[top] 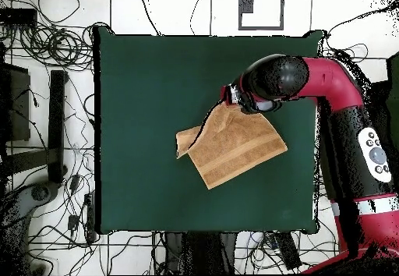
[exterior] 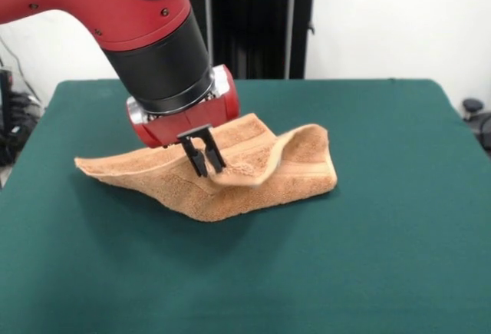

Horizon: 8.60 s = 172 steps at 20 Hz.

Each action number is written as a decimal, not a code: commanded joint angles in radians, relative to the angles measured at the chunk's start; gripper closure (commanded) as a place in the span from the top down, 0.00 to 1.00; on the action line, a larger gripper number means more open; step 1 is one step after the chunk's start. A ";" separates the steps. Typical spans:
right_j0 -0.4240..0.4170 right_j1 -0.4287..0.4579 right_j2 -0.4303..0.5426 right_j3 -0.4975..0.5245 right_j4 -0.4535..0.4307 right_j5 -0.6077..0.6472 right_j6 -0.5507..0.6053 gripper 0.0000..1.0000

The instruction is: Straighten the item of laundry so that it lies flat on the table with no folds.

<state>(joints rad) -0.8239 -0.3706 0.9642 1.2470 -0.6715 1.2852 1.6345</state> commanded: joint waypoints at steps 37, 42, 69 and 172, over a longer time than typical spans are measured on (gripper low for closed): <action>0.106 0.085 -0.012 -0.203 0.001 0.138 -0.427 0.00; 0.102 0.092 -0.012 -0.215 0.010 0.144 -0.444 0.00; 0.115 0.136 -0.002 -0.289 0.040 0.156 -0.543 0.00; 0.305 -0.432 -0.531 0.650 0.218 -0.825 0.251 1.00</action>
<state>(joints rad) -0.5765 -0.8067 0.5215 1.7692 -0.5000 0.5028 1.6291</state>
